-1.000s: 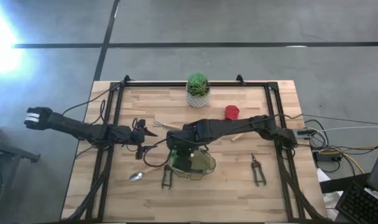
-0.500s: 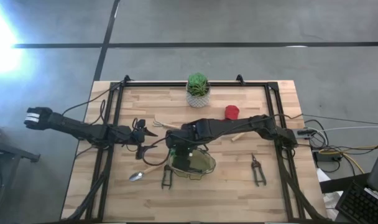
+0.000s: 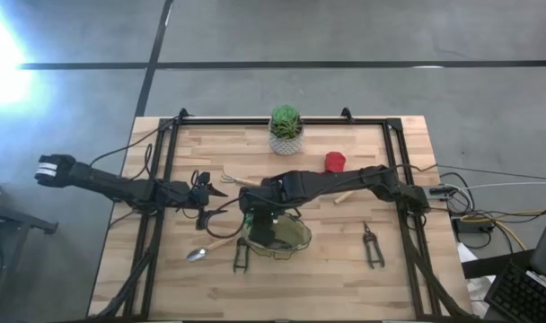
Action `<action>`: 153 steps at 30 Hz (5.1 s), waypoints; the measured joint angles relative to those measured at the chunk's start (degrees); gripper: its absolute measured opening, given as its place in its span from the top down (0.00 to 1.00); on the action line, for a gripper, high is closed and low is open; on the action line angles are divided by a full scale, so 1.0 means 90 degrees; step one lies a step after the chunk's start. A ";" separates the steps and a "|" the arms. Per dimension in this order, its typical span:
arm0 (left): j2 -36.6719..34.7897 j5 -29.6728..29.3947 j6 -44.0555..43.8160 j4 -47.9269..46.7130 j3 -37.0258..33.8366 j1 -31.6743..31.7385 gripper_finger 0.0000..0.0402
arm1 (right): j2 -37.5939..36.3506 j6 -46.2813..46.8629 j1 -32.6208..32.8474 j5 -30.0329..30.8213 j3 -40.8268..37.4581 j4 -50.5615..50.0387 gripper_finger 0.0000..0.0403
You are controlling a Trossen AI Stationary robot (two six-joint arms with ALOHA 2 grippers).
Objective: Pick & Place Garden tools in Gardening bag
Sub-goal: Put the green spray bottle into the white gardening bag, then put the red gloves into the white gardening bag
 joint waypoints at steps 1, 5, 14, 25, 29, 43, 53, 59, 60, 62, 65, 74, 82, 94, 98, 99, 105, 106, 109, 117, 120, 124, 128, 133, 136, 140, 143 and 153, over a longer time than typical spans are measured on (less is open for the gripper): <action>0.0000 0.0000 0.0000 -0.0002 -0.0001 0.0000 0.40 | 0.0000 0.0000 -0.0004 0.0003 -0.0007 -0.0004 0.70; -0.0001 -0.0001 0.0000 -0.0001 -0.0002 0.0001 0.40 | 0.0000 0.0000 -0.0011 0.0012 -0.0021 0.0005 0.64; 0.0001 0.0000 0.0000 -0.0002 -0.0002 0.0000 0.40 | 0.0000 -0.0140 -0.0011 0.0007 0.0129 0.0009 0.55; 0.0000 -0.0001 0.0000 -0.0014 -0.0002 0.0000 0.40 | -0.0281 -0.0275 -0.0009 -0.0248 0.0203 -0.0198 0.51; 0.0001 -0.0001 0.0000 -0.0009 -0.0002 0.0001 0.40 | -0.0512 -0.0277 0.0006 -0.0246 0.0205 -0.0372 0.52; 0.0001 -0.0001 0.0000 0.0000 -0.0002 -0.0001 0.40 | -0.1232 0.0025 0.0050 0.0469 0.0199 -0.2161 0.59; 0.0001 0.0001 0.0000 -0.0010 -0.0002 0.0001 0.40 | -0.1570 0.0191 0.0042 0.1405 0.0184 -0.2600 0.66; 0.0001 0.0001 0.0000 -0.0010 -0.0002 0.0001 0.40 | -0.1859 -0.0044 0.0033 0.1546 0.0147 -0.2603 0.69; 0.0001 0.0001 0.0000 -0.0010 -0.0002 0.0001 0.40 | -0.1932 -0.0020 0.0033 0.1617 0.0137 -0.2604 0.70; 0.0001 0.0001 0.0000 -0.0007 -0.0002 -0.0001 0.40 | -0.2105 0.0058 0.0035 0.1892 0.0057 -0.2602 0.71; 0.0001 0.0001 0.0000 -0.0012 -0.0002 -0.0001 0.40 | -0.2409 0.0221 0.0030 0.2215 -0.0253 -0.2598 0.72; 0.0001 0.0000 0.0000 -0.0023 -0.0002 0.0001 0.40 | -0.3503 0.1098 -0.0085 0.2514 -0.2703 -0.2515 0.77; 0.0001 0.0001 0.0000 -0.0024 -0.0002 -0.0001 0.40 | -0.4489 0.2519 -0.1092 0.2491 -0.4857 -0.1970 0.81; 0.0001 0.0001 -0.0002 -0.0029 -0.0002 0.0001 0.40 | -0.5595 0.2716 -0.3078 0.1105 -0.7266 0.2024 0.81; 0.0001 0.0001 0.0000 -0.0030 -0.0002 0.0001 0.40 | -0.5627 0.2801 -0.3402 0.0967 -0.7633 0.2700 0.78; 0.0001 0.0001 -0.0001 -0.0030 -0.0002 0.0001 0.40 | -0.5615 0.2878 -0.3443 0.0969 -0.7688 0.2716 0.77; 0.0001 0.0001 0.0000 -0.0031 -0.0002 0.0001 0.40 | -0.5605 0.3618 -0.3627 0.0986 -0.8077 0.2726 0.65; 0.0001 0.0001 0.0000 -0.0029 -0.0002 0.0001 0.40 | -0.5603 0.3809 -0.3648 0.0986 -0.8140 0.2737 0.62; 0.0001 0.0001 0.0000 -0.0030 -0.0002 0.0001 0.40 | -0.5601 0.4338 -0.3682 0.0988 -0.8328 0.2809 0.53; 0.0001 0.0001 0.0000 -0.0029 -0.0002 0.0001 0.40 | -0.5598 0.5276 -0.3975 0.0853 -0.8744 0.2804 0.32; 0.0001 0.0001 0.0000 -0.0029 -0.0002 0.0000 0.40 | -0.5598 0.5416 -0.4106 0.0577 -0.8865 0.2841 0.27; 0.0001 -0.0094 0.0000 -0.0029 -0.0002 0.0001 0.40 | -0.5596 0.5536 -0.4275 0.0541 -0.8906 0.2893 0.23; 0.0001 -0.0291 0.0000 -0.0029 -0.0002 0.0001 0.40 | -0.5339 0.5530 -0.4407 0.0416 -0.8909 0.3259 0.21; 0.0001 -0.0368 0.0000 -0.0034 -0.0002 0.0001 0.40 | -0.4558 0.5246 -0.4606 0.0045 -0.8892 0.3598 0.22; 0.0001 -0.0368 0.0000 -0.0034 -0.0002 0.0001 0.40 | -0.4160 0.5105 -0.4677 0.0002 -0.8817 0.3633 0.23; 0.0001 -0.0368 0.0000 -0.0038 -0.0002 0.0001 0.40 | -0.3745 0.4990 -0.4716 0.0015 -0.8716 0.3361 0.24; 0.0001 -0.0365 0.0000 -0.0044 -0.0002 0.0001 0.40 | -0.3491 0.4921 -0.4764 0.0016 -0.8627 0.2963 0.25; 0.0001 -0.0363 0.0000 -0.0046 -0.0002 0.0001 0.40 | -0.3312 0.4598 -0.4790 0.0007 -0.8562 0.2118 0.32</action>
